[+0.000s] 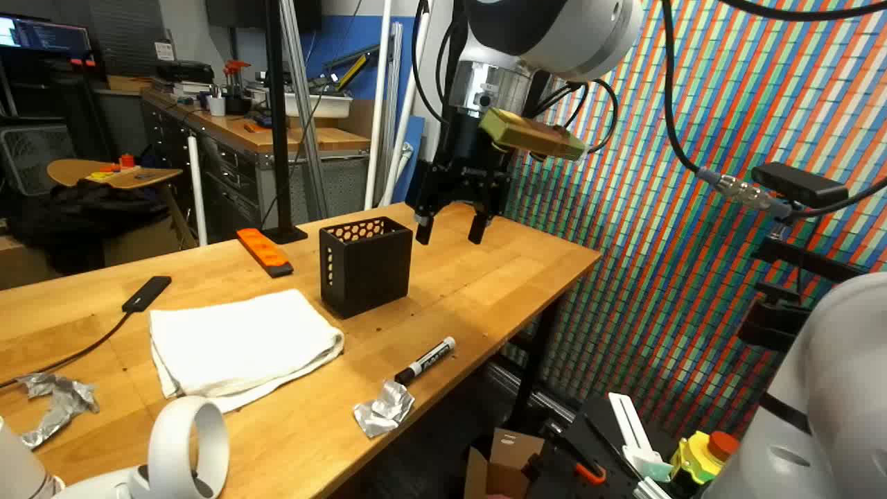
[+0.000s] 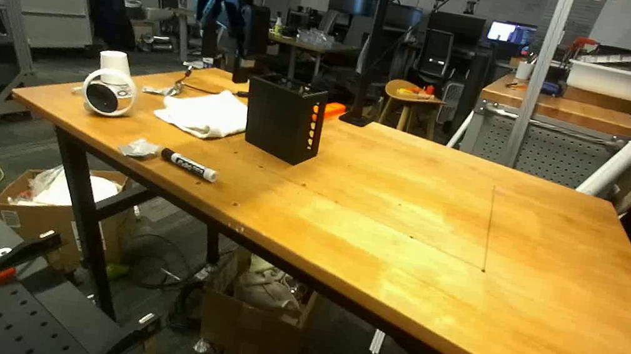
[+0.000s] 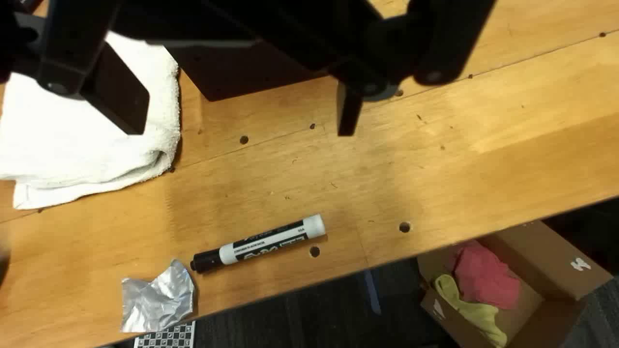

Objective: Pick up the cloth and put it in the box

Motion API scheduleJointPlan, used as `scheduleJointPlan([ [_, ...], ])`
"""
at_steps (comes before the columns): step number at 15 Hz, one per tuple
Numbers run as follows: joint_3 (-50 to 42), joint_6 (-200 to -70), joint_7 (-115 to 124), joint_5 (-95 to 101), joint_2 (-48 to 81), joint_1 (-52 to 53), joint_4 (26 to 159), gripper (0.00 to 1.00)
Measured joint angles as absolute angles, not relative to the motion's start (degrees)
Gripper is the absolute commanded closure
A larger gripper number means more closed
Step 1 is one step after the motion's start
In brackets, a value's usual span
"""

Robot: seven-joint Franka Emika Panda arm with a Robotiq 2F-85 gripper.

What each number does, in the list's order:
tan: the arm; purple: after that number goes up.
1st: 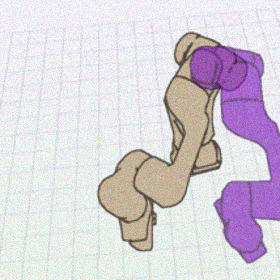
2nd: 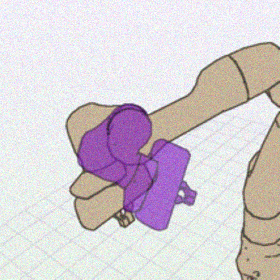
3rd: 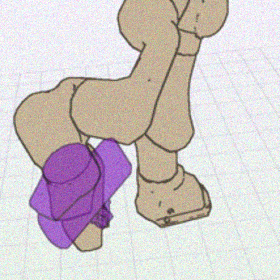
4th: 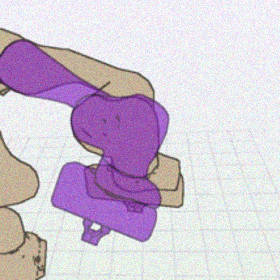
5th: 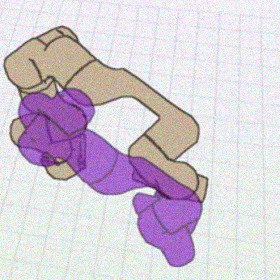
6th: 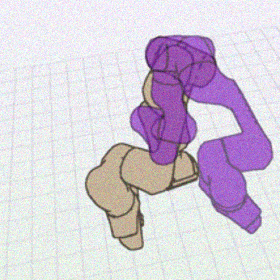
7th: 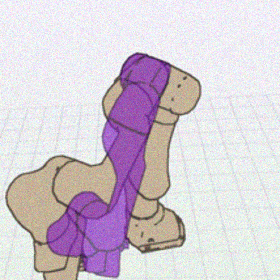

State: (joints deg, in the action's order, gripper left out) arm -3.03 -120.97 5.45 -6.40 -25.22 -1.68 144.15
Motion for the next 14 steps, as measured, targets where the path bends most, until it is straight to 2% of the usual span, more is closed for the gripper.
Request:
scheduleJointPlan([
  [14, -2.47, -120.95, 5.40, -6.40, -25.20, -1.33, 143.43, 0.00],
])
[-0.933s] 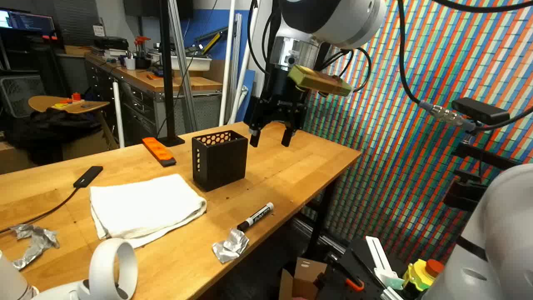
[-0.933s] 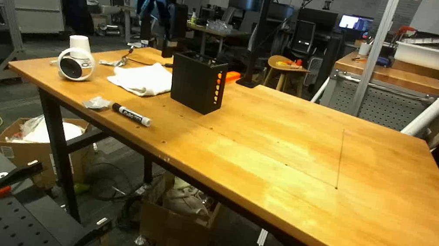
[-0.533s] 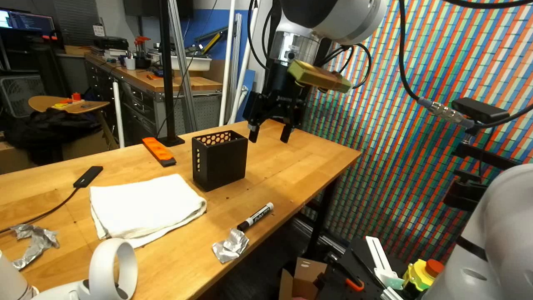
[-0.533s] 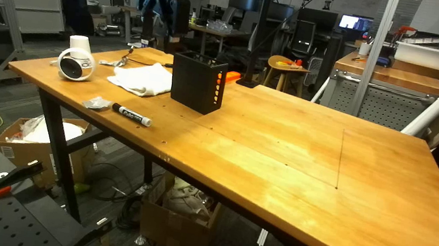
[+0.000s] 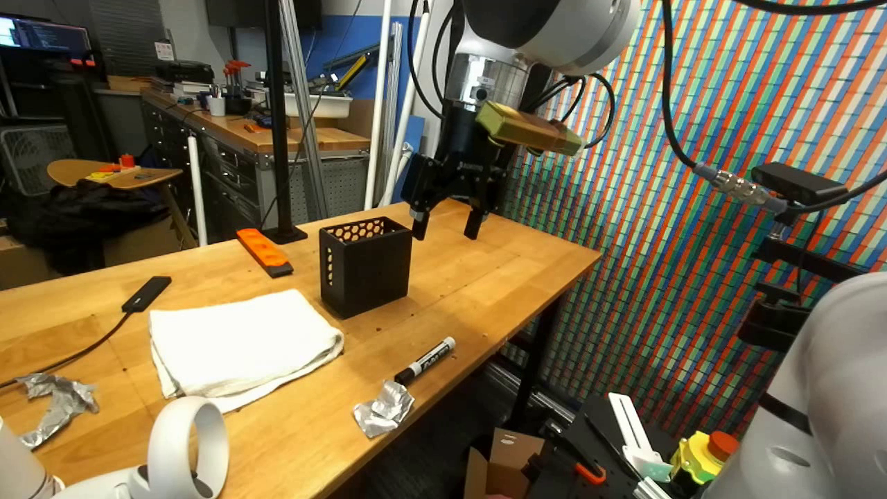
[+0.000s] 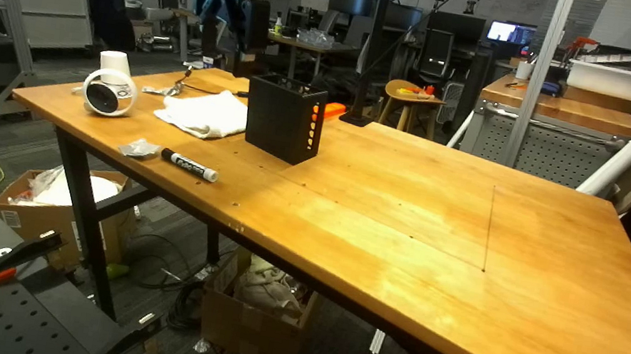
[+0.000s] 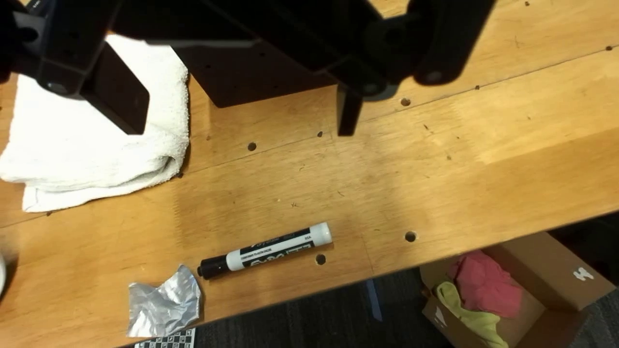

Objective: Pick up the cloth and put it in the box

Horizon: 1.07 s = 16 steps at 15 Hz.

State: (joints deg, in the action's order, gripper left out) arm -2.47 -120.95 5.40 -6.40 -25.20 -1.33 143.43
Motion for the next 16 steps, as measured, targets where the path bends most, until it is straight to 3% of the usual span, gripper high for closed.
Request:
scheduleJointPlan([
  [9, 5.53, -127.89, 4.27, -6.65, -23.14, 7.18, 140.18, 0.00],
  [16, 8.47, -137.67, -2.16, -6.46, -12.63, 11.21, 132.31, 0.00],
])
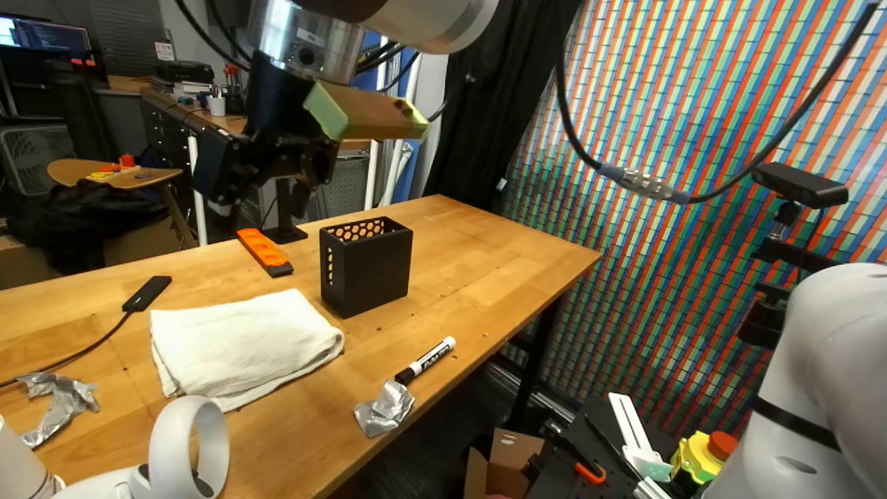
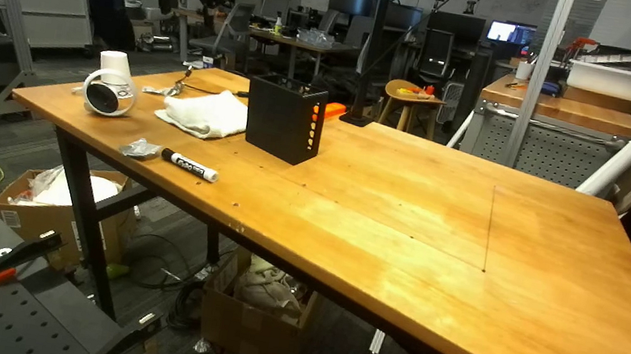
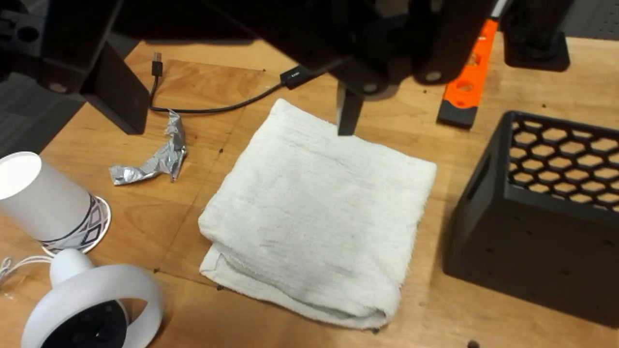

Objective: Pick up the cloth and put it in the box

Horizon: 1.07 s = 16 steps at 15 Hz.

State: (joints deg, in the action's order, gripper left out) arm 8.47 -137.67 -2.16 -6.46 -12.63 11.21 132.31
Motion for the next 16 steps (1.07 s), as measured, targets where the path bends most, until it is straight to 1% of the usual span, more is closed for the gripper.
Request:
scheduleJointPlan([
  [10, 8.57, -148.39, -16.81, -5.40, 11.27, 10.36, 123.10, 0.00],
  [16, 8.60, -150.25, -19.89, 1.19, 19.45, 9.47, 120.54, 0.00],
])
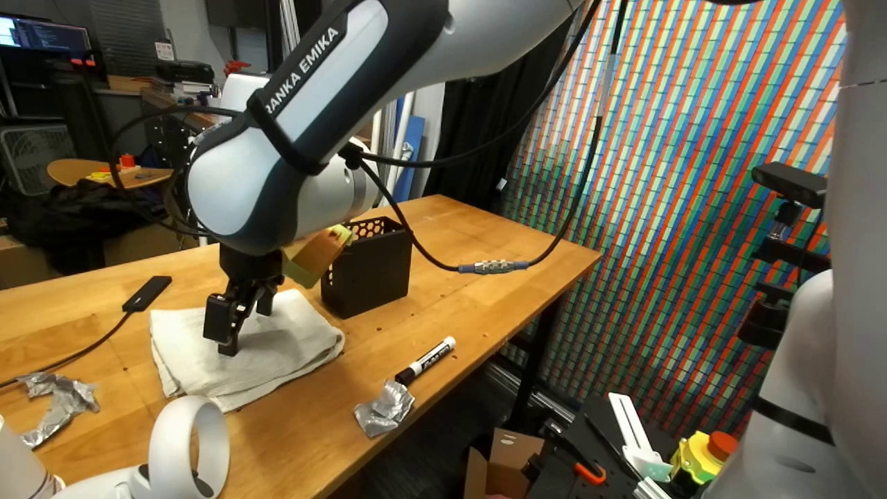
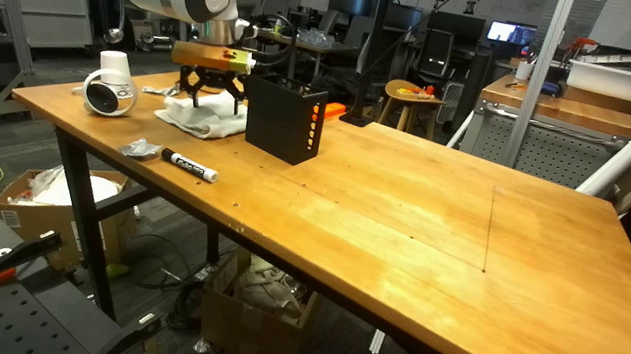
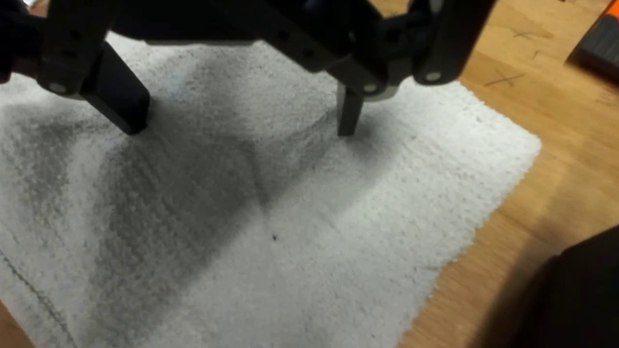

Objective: Pick up the cloth and put it in the box

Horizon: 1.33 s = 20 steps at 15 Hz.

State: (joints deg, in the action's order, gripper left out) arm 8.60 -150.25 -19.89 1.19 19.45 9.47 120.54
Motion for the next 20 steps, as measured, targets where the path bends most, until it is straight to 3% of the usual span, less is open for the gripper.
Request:
scheduleJointPlan([
  [1, 8.60, -150.26, -19.97, 2.40, 20.31, 9.35, 120.26, 0.00],
  [2, 8.60, -150.29, -19.98, 3.34, 20.82, 9.34, 120.03, 0.25],
  [4, 8.67, -150.29, -19.98, 4.61, 21.09, 9.37, 119.88, 0.32],
  [12, 9.22, -150.10, -19.18, 5.29, 20.73, 9.26, 120.49, 0.94],
  [13, 9.22, -150.07, -18.95, 5.29, 20.63, 9.15, 120.51, 0.98],
  [20, 9.28, -147.62, -16.39, 2.33, 15.33, 7.94, 120.33, 0.95],
])
